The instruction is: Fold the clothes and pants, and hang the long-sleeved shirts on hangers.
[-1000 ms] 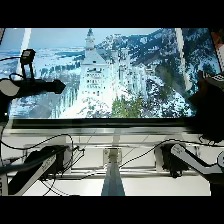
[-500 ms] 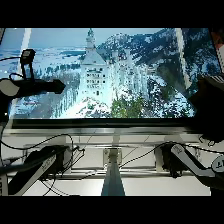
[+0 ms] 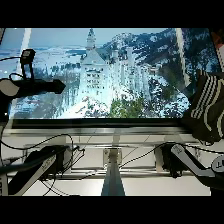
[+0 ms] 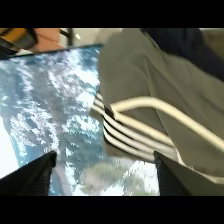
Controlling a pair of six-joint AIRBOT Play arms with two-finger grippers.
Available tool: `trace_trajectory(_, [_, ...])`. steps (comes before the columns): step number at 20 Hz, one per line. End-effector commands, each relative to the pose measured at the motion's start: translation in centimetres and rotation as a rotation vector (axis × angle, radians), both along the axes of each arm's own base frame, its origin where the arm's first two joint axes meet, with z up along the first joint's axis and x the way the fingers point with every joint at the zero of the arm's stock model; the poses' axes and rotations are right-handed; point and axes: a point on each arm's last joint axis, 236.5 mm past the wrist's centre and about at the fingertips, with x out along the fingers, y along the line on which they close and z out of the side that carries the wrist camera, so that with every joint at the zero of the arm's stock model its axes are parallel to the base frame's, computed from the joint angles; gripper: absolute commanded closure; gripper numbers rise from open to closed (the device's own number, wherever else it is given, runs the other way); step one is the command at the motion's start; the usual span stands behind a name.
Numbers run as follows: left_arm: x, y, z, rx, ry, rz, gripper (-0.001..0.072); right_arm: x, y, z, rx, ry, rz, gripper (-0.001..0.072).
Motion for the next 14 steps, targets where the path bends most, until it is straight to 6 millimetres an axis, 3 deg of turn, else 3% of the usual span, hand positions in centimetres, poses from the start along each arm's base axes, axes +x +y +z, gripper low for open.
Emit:
trace_trajectory(1, [0.0, 0.0, 0.0, 0.0, -0.001, 0.0, 0.0015, 1.3, -1.4, 0.8, -0.147, 0.078, 0.142, 0.0332])
trace_trajectory(2, [0.0, 0.0, 0.0, 0.0, -0.001, 0.0, 0.0015, 1.7, -1.5, 0.4, -0.165, 0.117, 0.193, 0.0532])
trace_trajectory(3, [0.0, 0.0, 0.0, 0.0, -0.001, 0.0, 0.0015, 2.5, -1.5, -0.1, -0.176, 0.146, 0.256, 0.066])
trace_trajectory(6, [0.0, 0.0, 0.0, 0.0, -0.001, 0.0, 0.0015, 6.8, 0.3, -2.0, -0.175, 0.172, 0.527, 0.0687])
trace_trajectory(9, [0.0, 0.0, 0.0, 0.0, -0.001, 0.0, 0.0015, 11.9, 4.1, -3.6, -0.221, 0.208, 0.803, 0.0687])
trace_trajectory(12, [0.0, 0.0, 0.0, 0.0, -0.001, 0.0, 0.0015, 17.9, 11.3, -3.5, -0.387, 0.213, 1.099, 0.0687])
trace_trajectory(14, [0.0, 0.0, 0.0, 0.0, -0.001, 0.0, 0.0015, 20.7, 16.5, -3.2, -0.496, 0.201, 1.235, 0.0687])
